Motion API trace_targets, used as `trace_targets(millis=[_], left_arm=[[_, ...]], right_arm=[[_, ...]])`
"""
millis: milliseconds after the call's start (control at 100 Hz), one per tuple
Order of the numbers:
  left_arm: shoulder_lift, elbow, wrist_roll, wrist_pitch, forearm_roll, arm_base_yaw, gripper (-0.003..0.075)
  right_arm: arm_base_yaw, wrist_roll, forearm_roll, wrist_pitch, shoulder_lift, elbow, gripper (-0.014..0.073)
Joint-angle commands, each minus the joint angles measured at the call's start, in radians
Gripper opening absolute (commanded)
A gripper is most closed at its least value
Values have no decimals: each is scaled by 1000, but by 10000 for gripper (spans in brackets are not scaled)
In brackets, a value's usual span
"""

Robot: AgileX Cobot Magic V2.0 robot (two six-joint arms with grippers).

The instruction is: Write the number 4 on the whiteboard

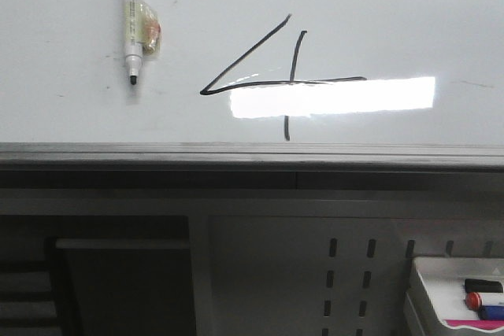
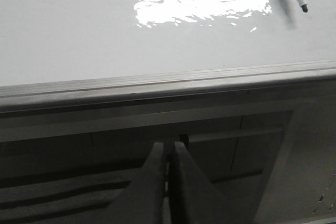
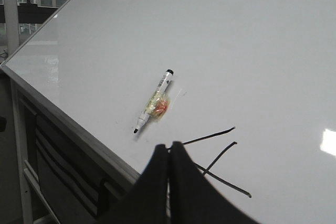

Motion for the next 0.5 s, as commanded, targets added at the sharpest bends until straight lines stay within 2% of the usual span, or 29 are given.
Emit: trace_targets(millis=[0,110,200,280,350,390,440,490], left_arm=[[-21,34,-9,-44,-19,2,-20],[-21,34,-9,-44,-19,2,-20],[-21,34,-9,-44,-19,2,-20],[-21,34,-9,-44,-19,2,-20],[-21,34,-9,-44,-19,2,-20],[-21,34,-9,-44,-19,2,-20],[-21,34,-9,-44,-19,2,-20],[-21,34,-9,-44,-19,2,-20]], right_arm=[[-5,-2,1,-56,-3,-19,-64],[-6,-2,-4,-64,-7,13,-64],[-34,39,-107,-144,-7,71,-64],[-97,361,-306,-162,-7,138,-64],[-183,680,-600,-160,-7,192,-64],[-240,839,-713,-158,-7,222,-64],[-305,972,-824,-156,-9,256,-64],[-362,1021,-869,-156,-20,290,-64]])
